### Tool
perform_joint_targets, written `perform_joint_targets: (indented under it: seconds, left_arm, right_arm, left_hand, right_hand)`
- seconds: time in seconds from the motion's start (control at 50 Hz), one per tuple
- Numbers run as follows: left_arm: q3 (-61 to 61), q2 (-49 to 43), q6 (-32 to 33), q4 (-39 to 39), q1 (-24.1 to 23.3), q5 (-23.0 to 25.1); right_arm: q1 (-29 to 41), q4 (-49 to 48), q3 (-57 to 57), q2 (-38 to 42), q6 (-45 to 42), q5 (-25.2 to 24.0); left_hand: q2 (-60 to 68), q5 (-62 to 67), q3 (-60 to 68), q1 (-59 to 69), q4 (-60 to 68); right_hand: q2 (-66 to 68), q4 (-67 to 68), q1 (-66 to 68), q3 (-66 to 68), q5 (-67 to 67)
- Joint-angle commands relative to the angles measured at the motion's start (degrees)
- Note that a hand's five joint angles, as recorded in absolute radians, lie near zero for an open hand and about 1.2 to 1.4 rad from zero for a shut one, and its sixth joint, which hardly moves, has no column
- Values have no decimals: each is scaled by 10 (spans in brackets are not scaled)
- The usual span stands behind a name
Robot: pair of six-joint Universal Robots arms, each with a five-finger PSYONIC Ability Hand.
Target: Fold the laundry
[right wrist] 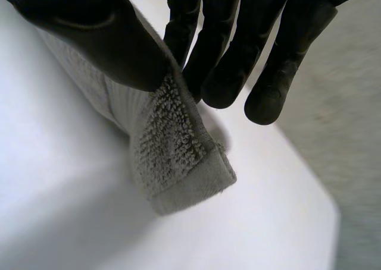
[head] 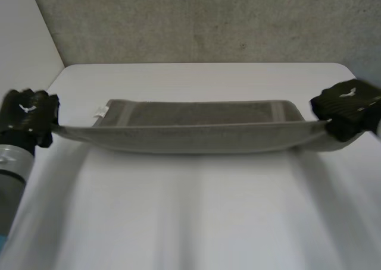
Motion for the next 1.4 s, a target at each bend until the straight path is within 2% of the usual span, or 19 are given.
perform_joint_targets:
  seconds: [0.02, 0.16, 0.2, 0.32, 0.36, 0.42, 0.46, 0.54, 0.62, 0.8, 0.82, 0.84, 0.86, 0.88, 0.9, 1.04, 1.12, 1.3, 1.4]
  left_arm:
    - [-43, 170, -3, -45, 17, 53]
    - [-49, 144, -3, -57, 21, 73]
    - [-38, 66, 0, -53, 20, 71]
    - [25, -57, 3, -45, 8, 64]
    - [77, -128, 2, -44, -4, 63]
    - [108, -161, 2, -43, -14, 61]
    - [167, -216, -1, -43, -32, 44]
    - [225, -261, -1, -43, -43, 10]
    - [307, -323, -3, -43, -57, -34]
    - [398, -395, -2, -32, -74, -48]
    - [406, -404, -4, -26, -75, -48]
    - [410, -409, -4, -19, -76, -48]
    - [410, -409, -4, -19, -76, -48]
    - [411, -411, -3, -18, -77, -48]
    - [407, -411, -2, -18, -80, -49]
    - [382, -396, -5, -17, -90, -48]
    - [352, -358, -6, -18, -89, -50]
    - [248, -262, -8, -11, -90, -47]
    - [166, -212, -31, 46, -94, -47]
  right_arm:
    - [-75, 62, 1, -121, -25, -53]
    - [-90, 71, -4, -98, -39, -93]
    - [-87, 68, -15, -33, -40, -88]
    - [-71, 69, -76, 65, -43, -74]
    - [-47, 69, -127, 132, -42, -46]
    - [-27, 69, -157, 168, -43, -25]
    - [8, 66, -213, 228, -42, 18]
    - [25, 45, -260, 278, -37, 48]
    - [46, -35, -303, 324, -27, 66]
    - [67, -223, -332, 373, -16, 112]
    - [67, -224, -332, 373, -16, 112]
    - [72, -240, -336, 381, -17, 117]
    - [72, -240, -336, 381, -17, 117]
    - [75, -247, -336, 388, -14, 121]
    - [76, -247, -334, 392, -14, 126]
    - [77, -241, -307, 373, 9, 135]
    - [72, -238, -243, 311, 53, 133]
    - [67, -219, -106, 219, 56, 132]
    - [65, -204, -30, 194, 61, 118]
  left_hand:
    - [103, 109, 103, 106, 102]
    - [103, 109, 103, 106, 102]
    - [103, 109, 103, 106, 102]
    - [103, 109, 103, 106, 102]
    - [103, 109, 103, 106, 102]
    - [103, 109, 103, 106, 102]
    - [103, 109, 103, 106, 102]
    - [103, 109, 103, 106, 102]
    - [103, 109, 103, 106, 102]
    - [103, 109, 103, 106, 102]
    - [103, 109, 103, 106, 102]
    - [103, 109, 103, 106, 102]
    - [103, 109, 103, 106, 102]
    - [-240, -234, -240, -237, -241]
    - [-578, -572, -578, -575, -579]
    - [-595, -589, -595, -592, -596]
    - [-595, -589, -595, -592, -596]
    - [-590, -584, -590, -587, -591]
    - [-583, -577, -583, -581, -584]
  right_hand:
    - [27, 31, 37, 27, 16]
    - [27, 31, 37, 27, 16]
    - [27, 31, 37, 27, 16]
    - [27, 31, 37, 27, 16]
    - [27, 31, 37, 27, 16]
    - [27, 31, 37, 27, 16]
    - [27, 31, 37, 27, 16]
    - [27, 31, 37, 27, 16]
    - [27, 31, 37, 27, 16]
    - [27, 31, 37, 27, 16]
    - [27, 31, 37, 27, 16]
    - [-191, -186, -181, -190, -201]
    - [-193, -189, -183, -193, -203]
    - [-603, -598, -593, -602, -613]
    - [-673, -669, -663, -673, -684]
    - [-673, -669, -663, -673, -684]
    - [-673, -669, -663, -673, -684]
    - [-673, -669, -663, -673, -684]
    - [-673, -669, -663, -673, -684]
